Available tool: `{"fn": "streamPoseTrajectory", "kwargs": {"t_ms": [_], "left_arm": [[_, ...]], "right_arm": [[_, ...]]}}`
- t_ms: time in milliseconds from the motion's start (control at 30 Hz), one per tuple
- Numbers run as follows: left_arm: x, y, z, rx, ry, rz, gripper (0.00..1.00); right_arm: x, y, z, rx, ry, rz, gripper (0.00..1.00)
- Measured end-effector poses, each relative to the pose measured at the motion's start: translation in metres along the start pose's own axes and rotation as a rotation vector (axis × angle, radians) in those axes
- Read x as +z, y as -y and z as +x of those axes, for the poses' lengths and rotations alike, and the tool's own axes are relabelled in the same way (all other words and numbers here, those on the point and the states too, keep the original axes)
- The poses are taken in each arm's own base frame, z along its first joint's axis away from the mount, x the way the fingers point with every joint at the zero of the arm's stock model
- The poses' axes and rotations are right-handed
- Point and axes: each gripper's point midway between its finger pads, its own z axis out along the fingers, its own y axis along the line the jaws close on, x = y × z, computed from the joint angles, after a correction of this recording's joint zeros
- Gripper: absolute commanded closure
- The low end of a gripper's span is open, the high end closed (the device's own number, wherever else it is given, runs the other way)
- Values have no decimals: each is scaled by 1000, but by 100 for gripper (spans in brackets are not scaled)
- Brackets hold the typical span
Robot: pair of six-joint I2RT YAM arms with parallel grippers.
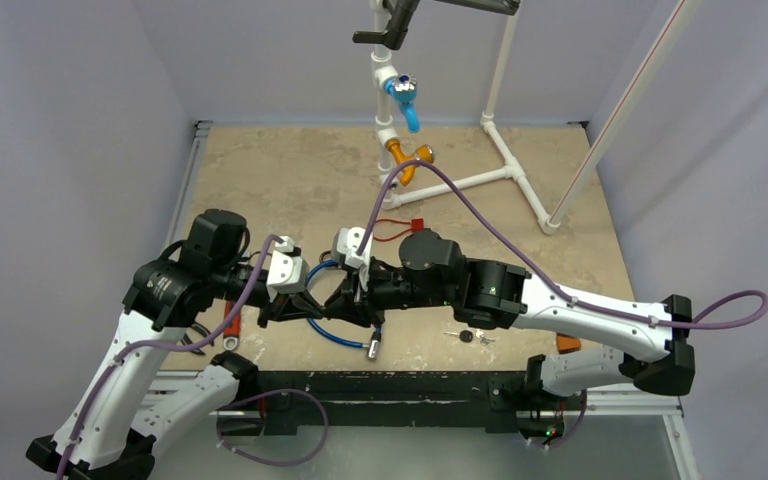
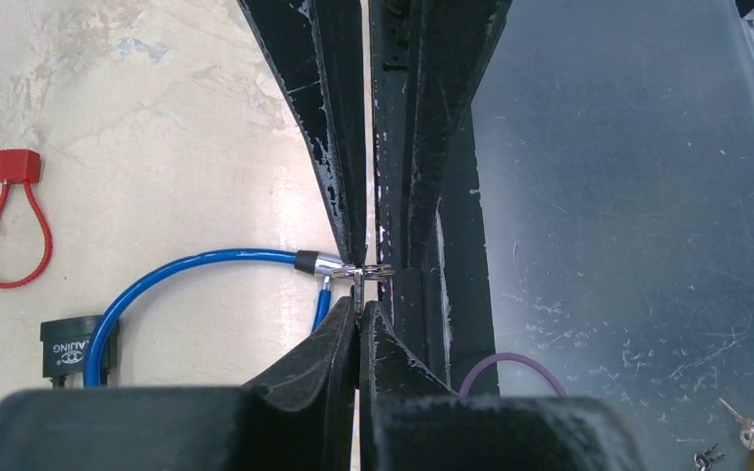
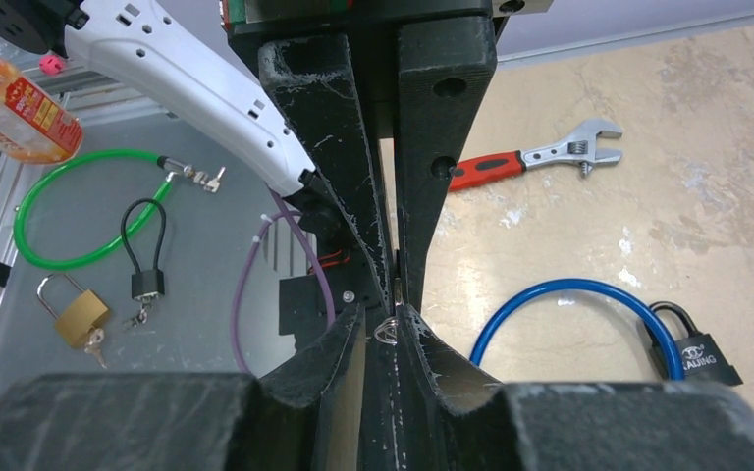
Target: Unlock with the key
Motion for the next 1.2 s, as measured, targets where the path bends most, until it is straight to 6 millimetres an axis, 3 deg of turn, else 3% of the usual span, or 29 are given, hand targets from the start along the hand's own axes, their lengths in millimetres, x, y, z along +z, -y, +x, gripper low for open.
{"fn": "streamPoseTrajectory", "kwargs": {"t_ms": [400,533,633,767,967,1067,1200], "left_arm": [[-1,2,4,-35,-12,-11,100],[0,3,-2,-38,10,-1,100],[-1,1,-2,-46,10,-12,100],[0,1,-3,-49,15,-13,100],[1,-1,-10,-21,42,-6,100],[1,-1,-10,-20,43,-7,100],[1,0,-10,-28,44,-3,100]], "right_arm": [[8,-3,-5,20,23,-23,86],[13,-2,-13,20,61,-25,76],[17,-2,-14,27,67,-26,74],[15,3,-13,26,82,1,83],[9,6,-12,28,102,22,83],[9,5,-12,28,101,20,100],[9,6,-12,31,101,22,100]]}}
